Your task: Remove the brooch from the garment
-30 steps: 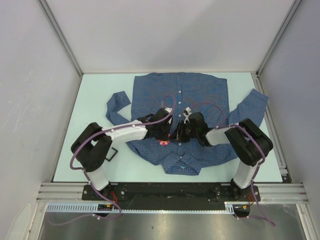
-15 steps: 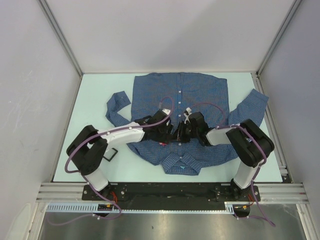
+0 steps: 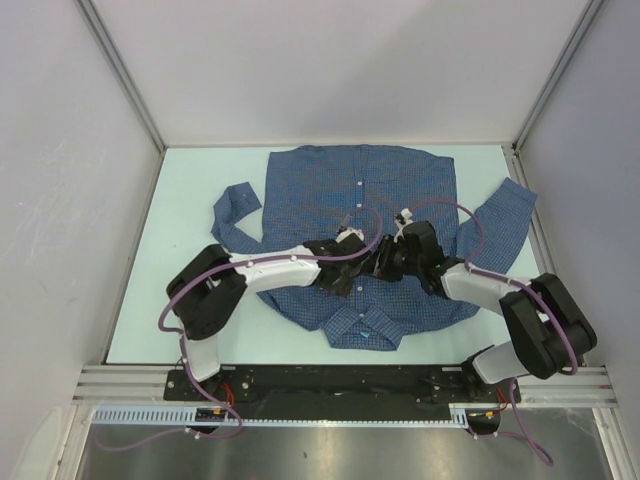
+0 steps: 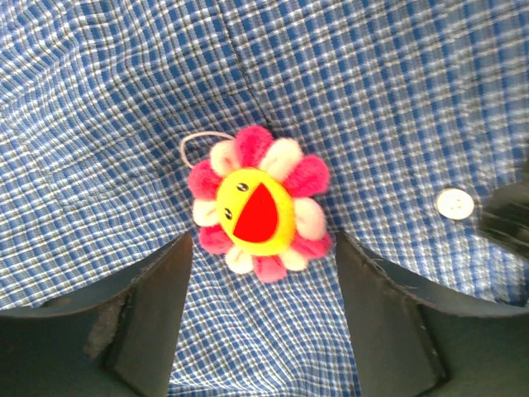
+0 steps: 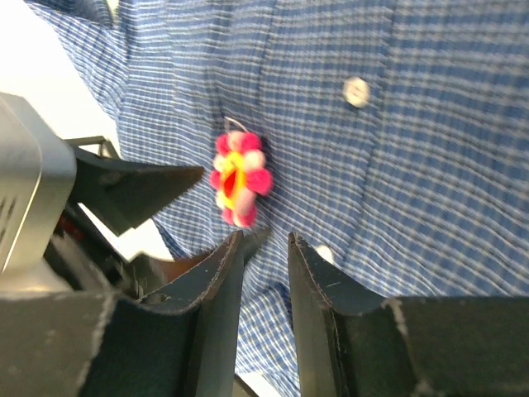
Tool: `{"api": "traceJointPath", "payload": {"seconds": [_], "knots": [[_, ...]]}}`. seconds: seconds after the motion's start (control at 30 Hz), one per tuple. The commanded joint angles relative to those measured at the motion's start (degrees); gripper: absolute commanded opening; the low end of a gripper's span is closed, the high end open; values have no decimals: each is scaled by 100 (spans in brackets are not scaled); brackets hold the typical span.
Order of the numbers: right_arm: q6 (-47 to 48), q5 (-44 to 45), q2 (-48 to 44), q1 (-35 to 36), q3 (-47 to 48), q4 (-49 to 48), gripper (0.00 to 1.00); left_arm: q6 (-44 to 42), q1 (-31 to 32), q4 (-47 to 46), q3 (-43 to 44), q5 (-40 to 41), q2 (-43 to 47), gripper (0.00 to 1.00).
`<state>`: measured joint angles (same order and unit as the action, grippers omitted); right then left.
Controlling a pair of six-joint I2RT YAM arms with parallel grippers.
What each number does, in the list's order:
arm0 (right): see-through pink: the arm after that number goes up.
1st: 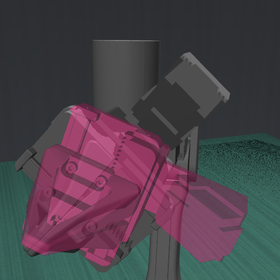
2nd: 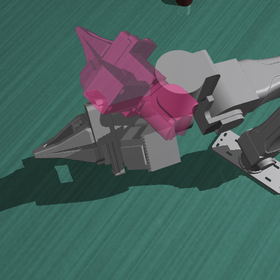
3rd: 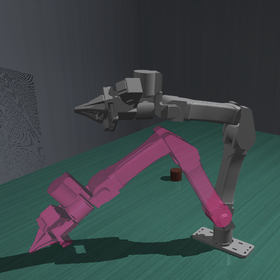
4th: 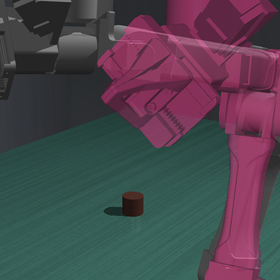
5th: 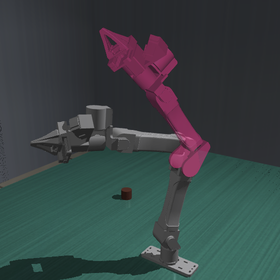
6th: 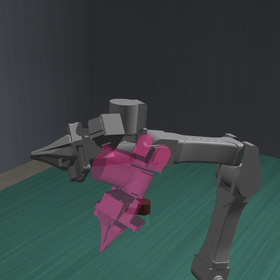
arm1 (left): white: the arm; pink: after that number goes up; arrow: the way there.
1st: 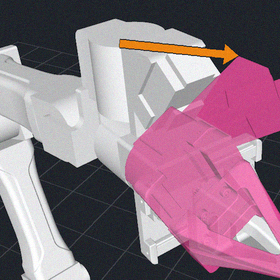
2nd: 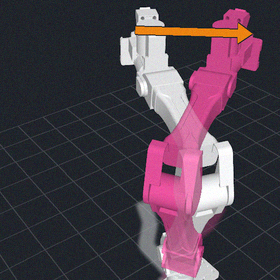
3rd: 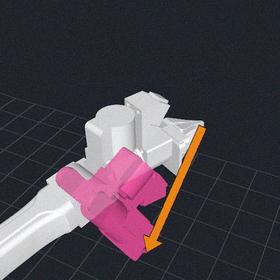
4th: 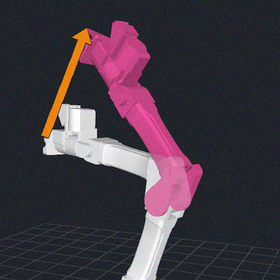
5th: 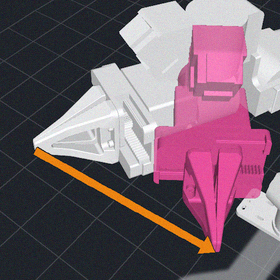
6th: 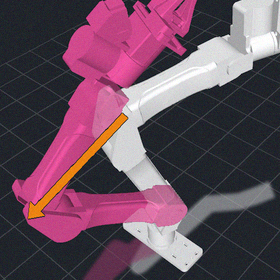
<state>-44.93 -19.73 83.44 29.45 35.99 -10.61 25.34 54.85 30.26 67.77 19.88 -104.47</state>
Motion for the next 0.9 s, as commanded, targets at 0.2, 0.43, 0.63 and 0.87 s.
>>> {"api": "traceJointPath", "payload": {"seconds": [0.2,0.43,0.63,0.87], "knots": [[353,30,-451,-27,-180,270,34,-170,158,613,694,781,-426,48],[318,-110,-223,113,-180,-90,34,-573,158,604,746,693,-329,8],[362,-251,49,236,-180,-406,34,-855,158,525,685,8,-224,0],[511,-286,216,430,-180,-591,33,-750,26,95,255,-1064,268,0]]}}
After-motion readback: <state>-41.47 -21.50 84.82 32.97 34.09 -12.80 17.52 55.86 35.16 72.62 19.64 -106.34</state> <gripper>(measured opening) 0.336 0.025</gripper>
